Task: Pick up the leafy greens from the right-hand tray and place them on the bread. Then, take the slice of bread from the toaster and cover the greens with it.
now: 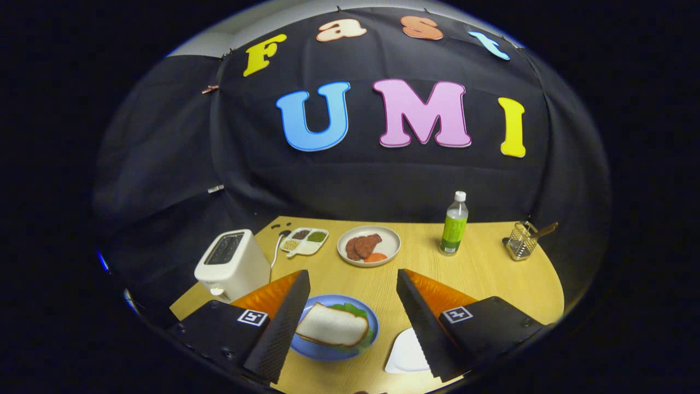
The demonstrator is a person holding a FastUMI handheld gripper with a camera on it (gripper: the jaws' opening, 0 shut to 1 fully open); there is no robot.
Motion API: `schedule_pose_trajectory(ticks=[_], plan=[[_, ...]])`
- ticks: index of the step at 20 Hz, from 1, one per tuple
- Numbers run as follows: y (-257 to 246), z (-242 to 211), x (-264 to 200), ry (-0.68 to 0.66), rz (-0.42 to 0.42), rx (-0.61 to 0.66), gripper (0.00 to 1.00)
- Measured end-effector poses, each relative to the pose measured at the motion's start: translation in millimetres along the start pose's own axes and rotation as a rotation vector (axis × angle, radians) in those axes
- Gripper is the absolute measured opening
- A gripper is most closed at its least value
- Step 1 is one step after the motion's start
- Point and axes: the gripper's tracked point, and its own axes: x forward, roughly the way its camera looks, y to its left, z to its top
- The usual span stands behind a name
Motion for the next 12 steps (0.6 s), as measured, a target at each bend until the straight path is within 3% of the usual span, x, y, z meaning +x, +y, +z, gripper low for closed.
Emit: schedule_pose_trajectory(ticks=[8,12], plan=[[30.5,70.5,-68.8,-0.178,0.038,-0.113,0.99],[37.9,95.2,-95.3,-0.265,0.014,-0.154,0.99]])
